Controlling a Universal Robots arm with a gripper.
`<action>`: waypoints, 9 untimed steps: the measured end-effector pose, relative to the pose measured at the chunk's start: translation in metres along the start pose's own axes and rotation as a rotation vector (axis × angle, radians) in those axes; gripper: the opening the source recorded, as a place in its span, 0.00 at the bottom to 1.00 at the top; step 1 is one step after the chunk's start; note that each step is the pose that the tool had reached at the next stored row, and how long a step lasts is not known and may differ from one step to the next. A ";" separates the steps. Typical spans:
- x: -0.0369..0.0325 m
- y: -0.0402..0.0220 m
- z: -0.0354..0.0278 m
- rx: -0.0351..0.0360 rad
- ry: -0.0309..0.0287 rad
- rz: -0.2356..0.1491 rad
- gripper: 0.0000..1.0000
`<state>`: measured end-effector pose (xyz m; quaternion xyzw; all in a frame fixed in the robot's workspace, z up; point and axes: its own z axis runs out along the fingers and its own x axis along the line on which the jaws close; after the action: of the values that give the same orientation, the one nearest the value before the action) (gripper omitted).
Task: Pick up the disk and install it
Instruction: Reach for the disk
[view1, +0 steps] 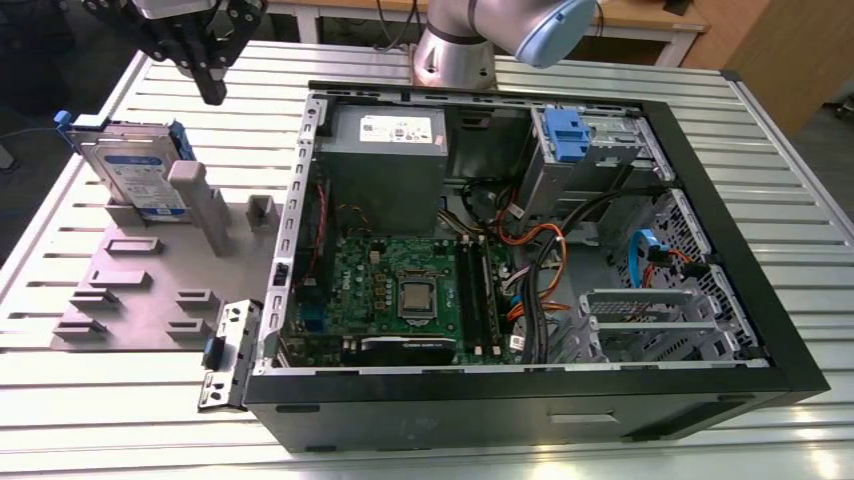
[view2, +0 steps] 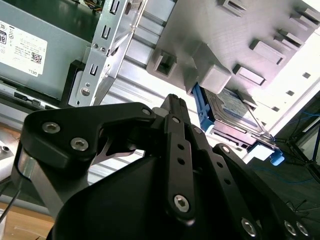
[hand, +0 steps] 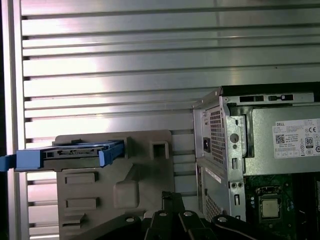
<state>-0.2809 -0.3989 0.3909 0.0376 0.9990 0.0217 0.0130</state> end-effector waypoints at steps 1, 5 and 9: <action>0.0000 0.0000 0.0000 -0.0001 -0.0001 0.000 0.11; 0.0033 -0.0003 0.0000 0.0000 -0.0001 0.000 0.11; 0.0125 -0.0010 0.0003 -0.0001 -0.0001 0.000 0.11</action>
<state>-0.2934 -0.3989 0.3902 0.0376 0.9990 0.0217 0.0131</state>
